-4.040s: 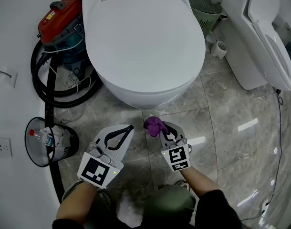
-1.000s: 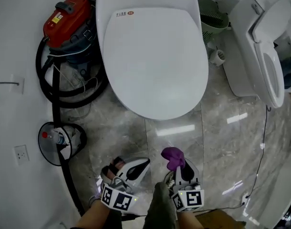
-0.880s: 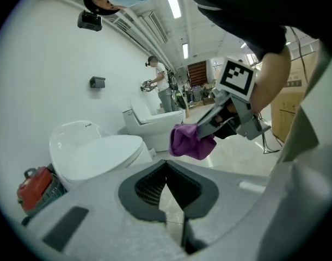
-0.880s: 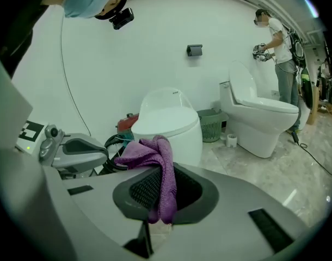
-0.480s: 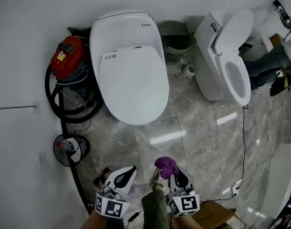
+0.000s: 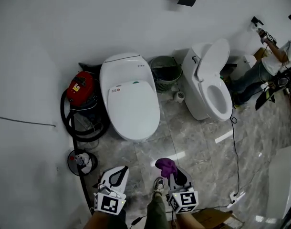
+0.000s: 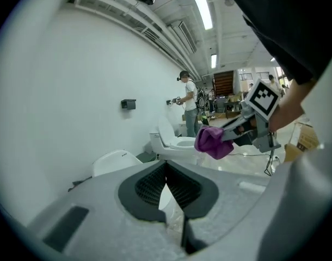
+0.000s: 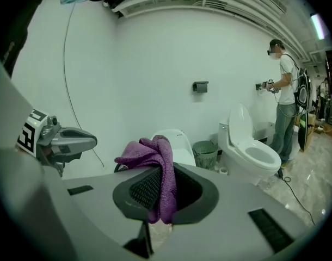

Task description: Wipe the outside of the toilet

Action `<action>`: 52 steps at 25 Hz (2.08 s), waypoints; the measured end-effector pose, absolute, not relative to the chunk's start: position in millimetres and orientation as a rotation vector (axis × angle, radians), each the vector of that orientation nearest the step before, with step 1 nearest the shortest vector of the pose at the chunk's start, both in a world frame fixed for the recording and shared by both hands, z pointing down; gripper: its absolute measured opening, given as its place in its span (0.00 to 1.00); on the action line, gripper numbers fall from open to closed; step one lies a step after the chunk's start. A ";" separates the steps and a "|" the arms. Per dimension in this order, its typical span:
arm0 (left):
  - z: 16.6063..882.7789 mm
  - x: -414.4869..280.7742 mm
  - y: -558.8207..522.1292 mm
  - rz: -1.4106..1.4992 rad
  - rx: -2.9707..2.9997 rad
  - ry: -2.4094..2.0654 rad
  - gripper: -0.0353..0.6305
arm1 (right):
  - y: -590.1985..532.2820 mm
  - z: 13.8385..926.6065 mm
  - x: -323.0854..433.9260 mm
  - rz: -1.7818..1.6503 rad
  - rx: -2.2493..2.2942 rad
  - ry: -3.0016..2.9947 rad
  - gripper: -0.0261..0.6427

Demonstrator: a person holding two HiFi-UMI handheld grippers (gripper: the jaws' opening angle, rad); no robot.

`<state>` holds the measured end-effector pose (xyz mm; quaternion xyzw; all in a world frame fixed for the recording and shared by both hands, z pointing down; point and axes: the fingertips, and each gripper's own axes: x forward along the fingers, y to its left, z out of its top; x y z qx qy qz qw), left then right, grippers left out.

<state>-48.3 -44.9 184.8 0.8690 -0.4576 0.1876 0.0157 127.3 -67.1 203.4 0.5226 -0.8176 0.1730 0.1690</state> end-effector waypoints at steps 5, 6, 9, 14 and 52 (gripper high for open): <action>140.2 -55.7 -27.3 0.656 2.758 -1.335 0.06 | -53.3 152.2 123.9 0.469 1.489 -2.330 0.10; 132.0 -57.9 -23.8 0.663 2.767 -1.336 0.06 | -50.3 142.2 124.0 0.457 1.498 -2.333 0.10; 105.9 -68.9 -13.5 0.663 2.783 -1.365 0.06 | -40.8 115.1 120.5 0.422 1.521 -2.345 0.10; 71.9 -97.8 10.0 0.650 2.766 -1.418 0.06 | -18.6 83.3 103.3 0.379 1.527 -2.368 0.10; 26.0 -143.5 102.7 0.501 2.837 -1.454 0.06 | 85.9 33.6 66.1 0.249 1.586 -2.378 0.10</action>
